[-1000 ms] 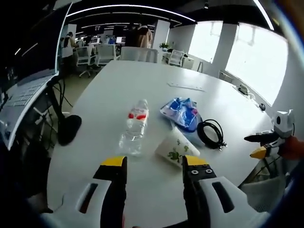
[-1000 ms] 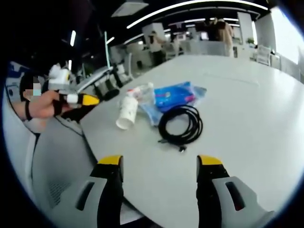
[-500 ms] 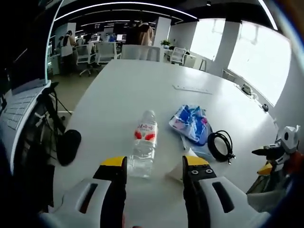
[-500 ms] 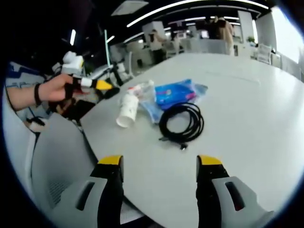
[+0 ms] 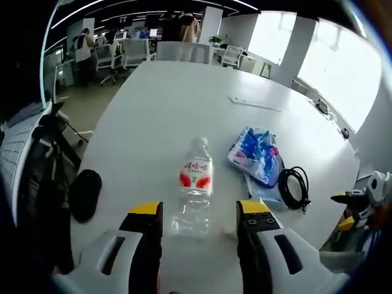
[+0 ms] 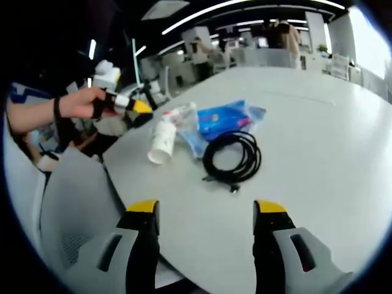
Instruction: Arrange the tabletop items into an orderly group along one side of the table until the central work area is clear of visible clutter.
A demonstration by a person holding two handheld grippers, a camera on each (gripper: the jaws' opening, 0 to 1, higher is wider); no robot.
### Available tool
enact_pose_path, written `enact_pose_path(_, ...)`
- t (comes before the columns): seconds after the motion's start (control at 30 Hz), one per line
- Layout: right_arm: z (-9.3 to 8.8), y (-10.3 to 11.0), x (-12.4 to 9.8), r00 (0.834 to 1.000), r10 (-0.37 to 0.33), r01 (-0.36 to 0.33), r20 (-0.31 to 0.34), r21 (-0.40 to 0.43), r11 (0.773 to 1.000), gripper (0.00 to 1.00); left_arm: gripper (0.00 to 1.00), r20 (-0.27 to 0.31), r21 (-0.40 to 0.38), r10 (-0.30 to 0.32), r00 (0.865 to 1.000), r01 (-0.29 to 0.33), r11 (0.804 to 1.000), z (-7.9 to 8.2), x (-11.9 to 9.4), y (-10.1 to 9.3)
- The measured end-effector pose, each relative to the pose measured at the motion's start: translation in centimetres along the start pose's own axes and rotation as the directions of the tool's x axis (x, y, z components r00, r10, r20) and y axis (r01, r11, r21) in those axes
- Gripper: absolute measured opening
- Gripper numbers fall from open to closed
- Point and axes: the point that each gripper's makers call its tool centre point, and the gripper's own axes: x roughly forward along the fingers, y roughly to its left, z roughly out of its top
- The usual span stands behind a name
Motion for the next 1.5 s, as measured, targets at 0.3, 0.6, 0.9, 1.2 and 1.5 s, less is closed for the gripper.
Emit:
enact_pose_path(0.3,-0.4,-0.4,-0.2,1.0,-0.009,0.009,-0.005,0.012,1.0,0.6,0.48,-0.06,-0.012,-0.006,0.998,0.005,1.0,0.7,1.7,0.7)
enact_pose_path(0.6,-0.9,-0.7,-0.3,1.0,-0.018,0.018,-0.014,0.027,0.999,0.6,0.49,-0.146,0.0,-0.034,0.989,0.034,0.999,0.3,4.0,0.0)
enact_pose_path(0.9,-0.7,-0.9,0.0,1.0,-0.014,0.014,-0.026,0.023,1.0,0.6,0.49,-0.209,0.018,-0.033,0.977,0.037,0.999,0.2,6.5,0.2)
enact_pose_path(1.2,-0.5,-0.8,0.3,0.999,-0.008,0.009,-0.036,0.021,1.0,0.6,0.5,-0.251,0.027,-0.031,0.967,0.039,0.999,0.0,8.3,0.4)
enact_pose_path(1.5,-0.9,-0.7,0.6,0.998,0.0,0.001,-0.057,0.025,1.0,0.6,0.48,-0.28,0.047,-0.027,0.96,0.042,0.998,-0.4,9.6,0.1)
